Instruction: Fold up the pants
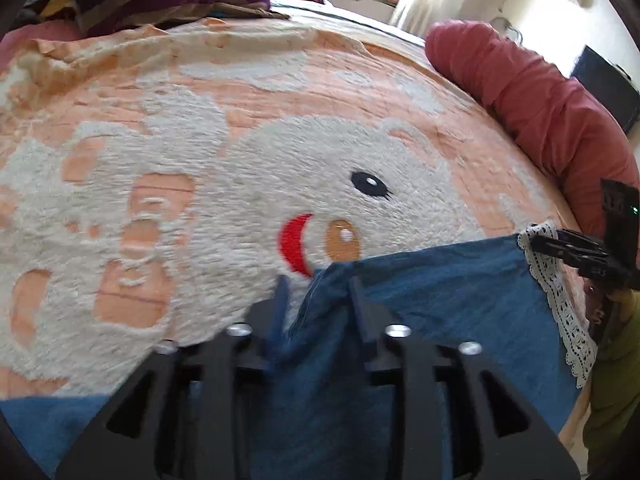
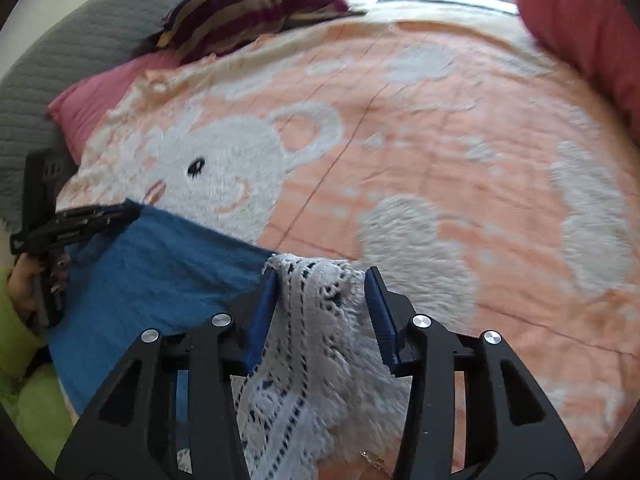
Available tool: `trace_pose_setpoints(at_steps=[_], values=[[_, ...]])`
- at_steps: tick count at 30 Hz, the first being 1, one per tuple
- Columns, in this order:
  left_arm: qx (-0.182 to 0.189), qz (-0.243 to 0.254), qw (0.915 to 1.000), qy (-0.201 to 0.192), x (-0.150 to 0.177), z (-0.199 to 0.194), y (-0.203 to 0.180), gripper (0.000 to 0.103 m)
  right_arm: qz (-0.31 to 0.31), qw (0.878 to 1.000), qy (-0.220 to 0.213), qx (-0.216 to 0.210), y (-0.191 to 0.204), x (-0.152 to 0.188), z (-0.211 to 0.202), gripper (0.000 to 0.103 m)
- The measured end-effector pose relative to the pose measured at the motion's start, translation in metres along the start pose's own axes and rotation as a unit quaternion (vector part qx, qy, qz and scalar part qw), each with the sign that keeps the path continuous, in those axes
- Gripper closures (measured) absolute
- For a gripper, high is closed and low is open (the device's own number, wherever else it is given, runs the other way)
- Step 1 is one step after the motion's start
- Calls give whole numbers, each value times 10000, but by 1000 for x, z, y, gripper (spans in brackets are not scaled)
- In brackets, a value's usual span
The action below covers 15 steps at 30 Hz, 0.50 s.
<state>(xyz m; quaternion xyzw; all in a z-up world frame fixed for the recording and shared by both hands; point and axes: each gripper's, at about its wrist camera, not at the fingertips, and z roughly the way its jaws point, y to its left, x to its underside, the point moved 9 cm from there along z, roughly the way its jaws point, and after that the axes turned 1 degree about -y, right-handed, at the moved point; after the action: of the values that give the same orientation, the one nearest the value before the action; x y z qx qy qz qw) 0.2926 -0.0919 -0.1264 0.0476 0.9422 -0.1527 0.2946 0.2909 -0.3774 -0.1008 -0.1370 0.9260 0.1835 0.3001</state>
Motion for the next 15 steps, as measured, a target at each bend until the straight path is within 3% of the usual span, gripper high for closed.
trace_pose_setpoints(at_steps=[4, 8, 11, 15], values=[[-71, -23, 9996, -268, 6, -27, 8, 65, 170, 9995, -245, 93, -4, 10, -34, 49], [-223, -59, 9988, -437, 23, -57, 13, 62, 350, 9988, -352, 57, 0, 34, -64, 47], [-162, 75, 9985, -510, 41, -81, 2, 54, 471, 9981, -394, -111, 10, 51, -82, 45], [-134, 232, 9991, -328, 75, -99, -10, 51, 578, 9973, -283, -353, 26, 77, -94, 43]])
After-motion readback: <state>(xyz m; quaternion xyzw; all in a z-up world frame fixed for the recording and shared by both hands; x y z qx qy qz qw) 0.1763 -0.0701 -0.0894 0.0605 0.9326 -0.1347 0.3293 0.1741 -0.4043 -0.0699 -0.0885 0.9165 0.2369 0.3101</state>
